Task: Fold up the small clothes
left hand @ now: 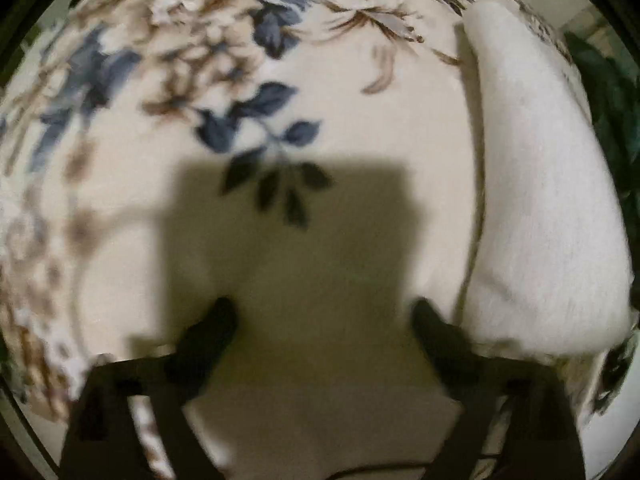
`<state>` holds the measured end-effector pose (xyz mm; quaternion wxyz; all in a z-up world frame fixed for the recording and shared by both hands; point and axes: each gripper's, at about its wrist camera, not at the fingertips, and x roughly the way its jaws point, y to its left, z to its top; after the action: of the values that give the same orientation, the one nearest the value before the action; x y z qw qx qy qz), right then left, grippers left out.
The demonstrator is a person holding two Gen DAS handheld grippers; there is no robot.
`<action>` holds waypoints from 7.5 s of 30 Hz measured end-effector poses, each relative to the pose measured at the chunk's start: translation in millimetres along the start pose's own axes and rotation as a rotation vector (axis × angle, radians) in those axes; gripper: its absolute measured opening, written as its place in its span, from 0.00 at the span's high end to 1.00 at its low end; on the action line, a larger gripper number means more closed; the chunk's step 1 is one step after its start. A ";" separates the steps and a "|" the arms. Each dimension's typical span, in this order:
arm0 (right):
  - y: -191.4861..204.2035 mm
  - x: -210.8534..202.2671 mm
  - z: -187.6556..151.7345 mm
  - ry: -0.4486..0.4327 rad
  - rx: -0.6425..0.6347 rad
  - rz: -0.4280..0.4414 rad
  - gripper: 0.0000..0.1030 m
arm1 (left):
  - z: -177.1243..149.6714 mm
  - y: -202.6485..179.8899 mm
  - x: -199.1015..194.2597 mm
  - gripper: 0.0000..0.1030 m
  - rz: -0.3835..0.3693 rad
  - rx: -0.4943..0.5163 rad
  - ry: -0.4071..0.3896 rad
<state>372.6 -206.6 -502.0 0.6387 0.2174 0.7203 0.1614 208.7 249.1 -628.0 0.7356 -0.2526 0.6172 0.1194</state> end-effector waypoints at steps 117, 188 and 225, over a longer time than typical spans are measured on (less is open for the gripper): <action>67.7 64.3 57.9 -0.079 0.028 0.448 0.72 | 230.8 -139.5 -35.3 0.69 -0.657 0.326 0.095; 381.7 -352.3 -217.6 -0.900 -0.245 -0.671 0.00 | 146.0 -216.2 -431.7 0.00 -0.069 0.545 -0.586; 418.0 -441.7 -344.0 -0.990 -0.329 -0.587 0.00 | 63.9 -197.1 -529.4 0.00 -0.070 0.530 -0.707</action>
<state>116.4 -63.7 132.0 0.9415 -0.0430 0.3326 -0.0331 247.9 188.0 -64.2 0.9443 -0.0197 0.3282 0.0113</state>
